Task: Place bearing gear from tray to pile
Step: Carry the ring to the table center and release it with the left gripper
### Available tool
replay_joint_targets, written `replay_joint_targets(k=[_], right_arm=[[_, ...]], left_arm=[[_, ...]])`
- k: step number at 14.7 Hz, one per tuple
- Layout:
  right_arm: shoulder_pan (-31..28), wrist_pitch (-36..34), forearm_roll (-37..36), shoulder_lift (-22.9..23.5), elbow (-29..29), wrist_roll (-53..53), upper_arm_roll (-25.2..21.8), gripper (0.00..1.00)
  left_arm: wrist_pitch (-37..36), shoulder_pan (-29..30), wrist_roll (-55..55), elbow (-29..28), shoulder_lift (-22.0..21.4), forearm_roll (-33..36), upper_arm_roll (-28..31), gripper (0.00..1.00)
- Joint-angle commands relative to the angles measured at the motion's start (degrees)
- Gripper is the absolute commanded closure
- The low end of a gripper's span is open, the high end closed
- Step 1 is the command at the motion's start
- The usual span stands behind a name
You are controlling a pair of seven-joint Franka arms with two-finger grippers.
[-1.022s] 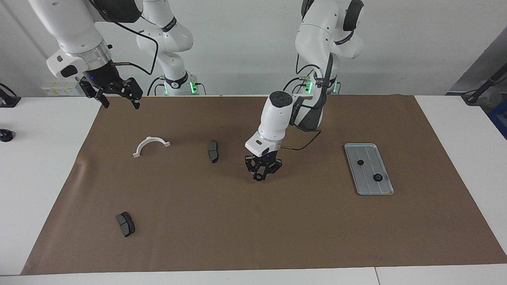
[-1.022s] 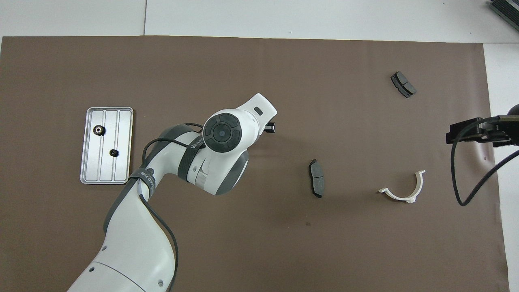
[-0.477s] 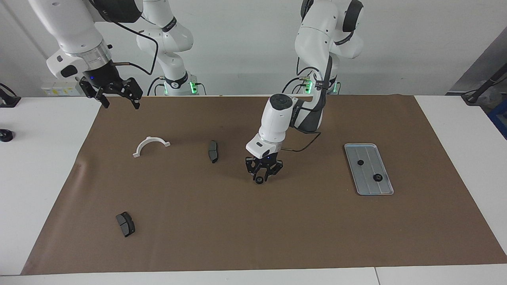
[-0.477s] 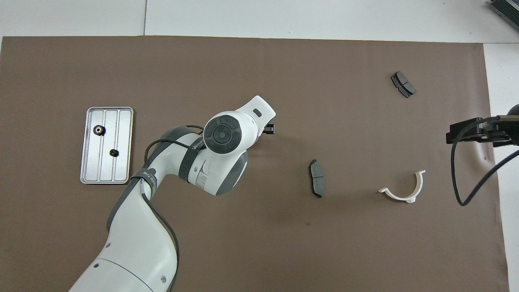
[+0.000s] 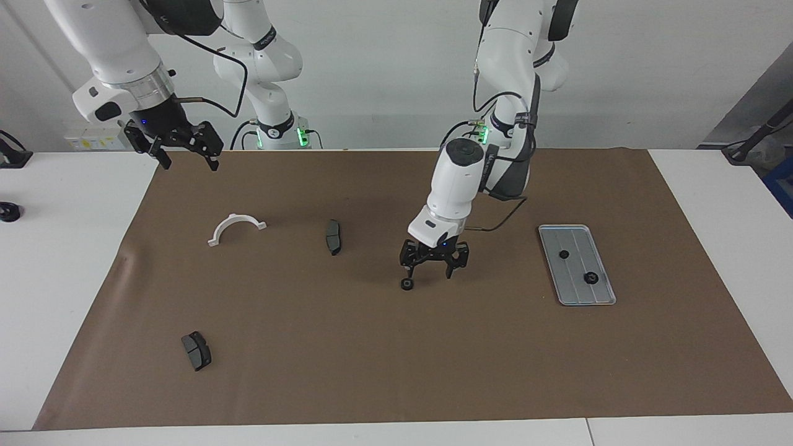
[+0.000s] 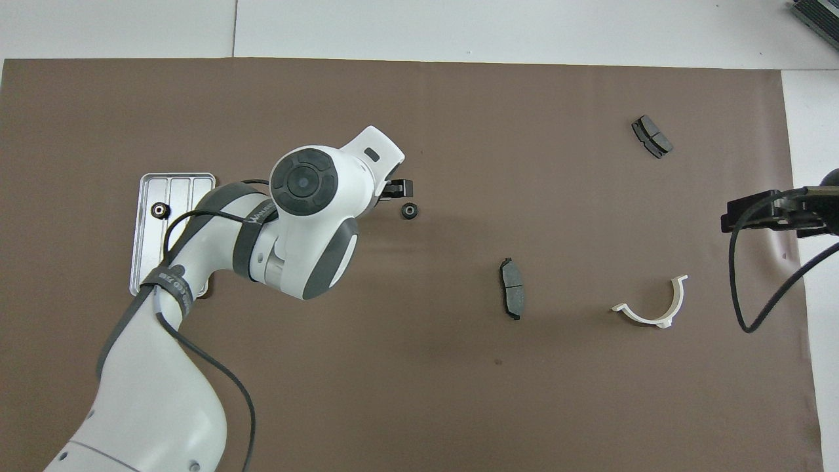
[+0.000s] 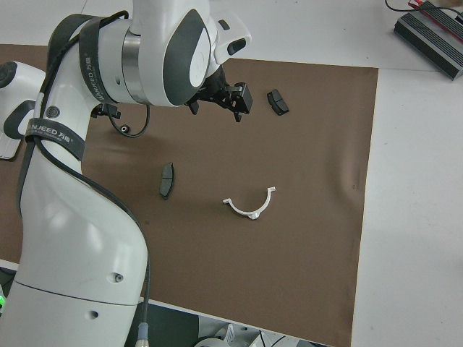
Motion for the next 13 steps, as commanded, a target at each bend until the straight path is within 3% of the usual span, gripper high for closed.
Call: replay_joint_targets(k=[1, 7, 9, 13], right_arm=[[-0.09, -0.52, 0.97, -0.57, -0.16, -0.18, -0.04, 0.0], [-2.11, 2.9, -2.71, -0.83, -0.16, -2.82, -0.75, 0.0], [-1.41, 5.88, -3.16, -0.48, -0.16, -2.56, 1.09, 0.0], [3.85, 9.22, -1.32, 1.98, 0.54, 3.93, 2.77, 0.0]], left_arm=[[-5.34, 4.95, 5.06, -4.1, -6.33, 0.56, -0.37, 0.0], [-12.82, 16.11, 13.84, -5.33, -9.77, 0.65, -0.37, 0.0], [-11.25, 19.19, 17.8, -8.39, -10.82, 0.56, -0.37, 0.0], [1.73, 23.85, 21.15, -18.05, -12.93, 0.56, -0.45, 0.0]])
